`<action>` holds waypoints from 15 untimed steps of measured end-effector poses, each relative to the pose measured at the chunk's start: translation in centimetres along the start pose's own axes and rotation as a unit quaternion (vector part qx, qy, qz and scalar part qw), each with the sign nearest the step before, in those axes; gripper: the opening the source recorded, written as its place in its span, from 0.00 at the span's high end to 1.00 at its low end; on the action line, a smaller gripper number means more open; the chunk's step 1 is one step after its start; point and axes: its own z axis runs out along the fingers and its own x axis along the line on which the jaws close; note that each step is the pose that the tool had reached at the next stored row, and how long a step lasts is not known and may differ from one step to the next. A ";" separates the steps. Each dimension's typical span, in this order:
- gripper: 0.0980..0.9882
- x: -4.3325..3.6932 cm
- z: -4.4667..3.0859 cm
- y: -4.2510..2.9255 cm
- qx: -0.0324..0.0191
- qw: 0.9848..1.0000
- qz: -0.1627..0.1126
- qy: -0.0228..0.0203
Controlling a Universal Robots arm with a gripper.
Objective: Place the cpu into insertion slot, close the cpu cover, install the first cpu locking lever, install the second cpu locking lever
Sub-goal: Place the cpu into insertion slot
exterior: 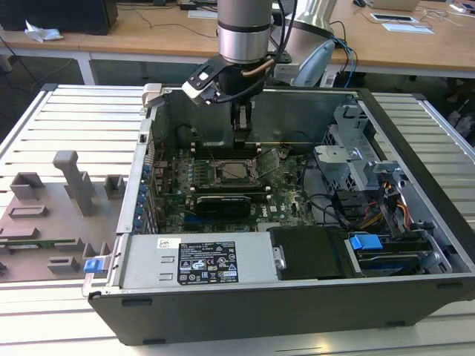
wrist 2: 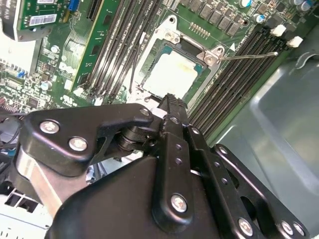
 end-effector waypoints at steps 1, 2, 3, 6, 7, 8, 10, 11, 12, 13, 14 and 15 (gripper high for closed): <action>0.99 -0.02 -0.36 0.02 0.000 1.000 0.000 0.000; 0.99 -0.03 -0.60 0.03 0.000 1.000 0.000 0.000; 0.99 -0.05 -1.08 0.05 0.000 1.000 0.000 0.000; 0.99 -0.08 -1.79 0.08 0.000 1.000 0.000 0.000; 0.99 -0.10 -2.08 0.09 0.000 1.000 0.000 0.000; 0.99 -0.12 -2.41 0.10 0.000 1.000 0.000 0.000; 0.99 -0.12 -2.52 0.11 0.000 1.000 0.000 0.000; 0.99 -0.12 -2.52 0.11 0.000 1.000 0.000 0.000; 0.99 -0.12 -2.53 0.11 0.000 1.000 0.000 0.000; 0.99 -0.12 -2.54 0.11 0.000 1.000 0.000 0.000; 0.99 -0.12 -2.54 0.11 0.000 1.000 0.000 0.000; 0.99 -0.12 -2.54 0.11 0.000 1.000 0.000 0.000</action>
